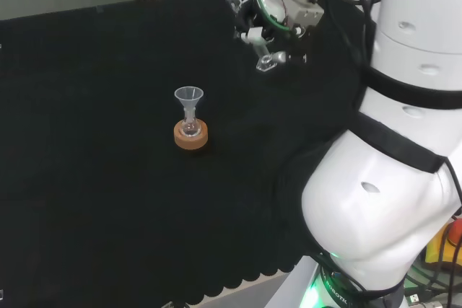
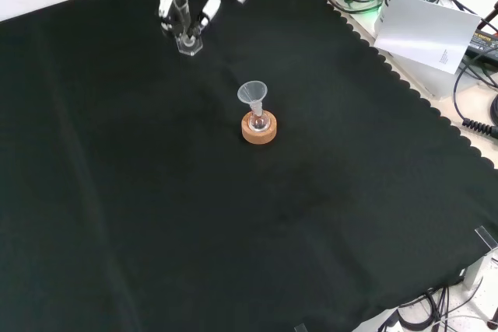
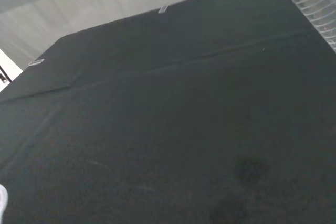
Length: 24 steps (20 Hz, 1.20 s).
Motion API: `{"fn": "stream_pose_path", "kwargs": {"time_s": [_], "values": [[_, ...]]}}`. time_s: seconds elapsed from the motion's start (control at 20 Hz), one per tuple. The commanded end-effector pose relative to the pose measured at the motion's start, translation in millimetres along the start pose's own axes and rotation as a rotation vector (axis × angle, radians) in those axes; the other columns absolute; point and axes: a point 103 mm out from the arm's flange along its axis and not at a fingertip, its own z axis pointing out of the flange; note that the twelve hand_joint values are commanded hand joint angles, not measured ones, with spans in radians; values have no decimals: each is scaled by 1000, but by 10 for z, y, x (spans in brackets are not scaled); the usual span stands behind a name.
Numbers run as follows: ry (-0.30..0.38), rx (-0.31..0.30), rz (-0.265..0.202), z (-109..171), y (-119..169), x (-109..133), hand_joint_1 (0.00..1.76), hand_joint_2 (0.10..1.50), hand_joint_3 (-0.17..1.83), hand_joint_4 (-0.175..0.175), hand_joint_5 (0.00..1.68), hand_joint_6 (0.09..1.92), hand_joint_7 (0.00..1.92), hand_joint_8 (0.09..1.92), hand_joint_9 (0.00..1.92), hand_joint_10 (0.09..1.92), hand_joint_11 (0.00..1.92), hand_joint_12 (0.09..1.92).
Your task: Put the graduated cylinder back on the table.
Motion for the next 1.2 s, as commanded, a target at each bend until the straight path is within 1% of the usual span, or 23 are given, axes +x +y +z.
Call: {"fn": "stream_pose_path", "kwargs": {"time_s": [0.05, 0.2, 0.55, 0.9, 1.2], "values": [[299, -130, 23, 878, 215, -336, 1257, 1118, 2, -175, 963, 1029, 989, 1016, 1442, 87, 1290, 689], [336, -150, 20, 949, 227, -339, 1256, 1119, 2, -175, 961, 1032, 986, 1020, 1437, 87, 1286, 691], [374, -172, 25, 1152, 318, -332, 1254, 1125, 2, -175, 950, 1051, 972, 1041, 1417, 87, 1269, 703], [379, -226, 17, 1230, 400, -282, 1250, 1132, 3, -175, 938, 1070, 957, 1062, 1394, 87, 1251, 715], [387, -222, 13, 1237, 404, -293, 1248, 1137, 2, -175, 927, 1087, 946, 1080, 1391, 87, 1237, 729]]}}
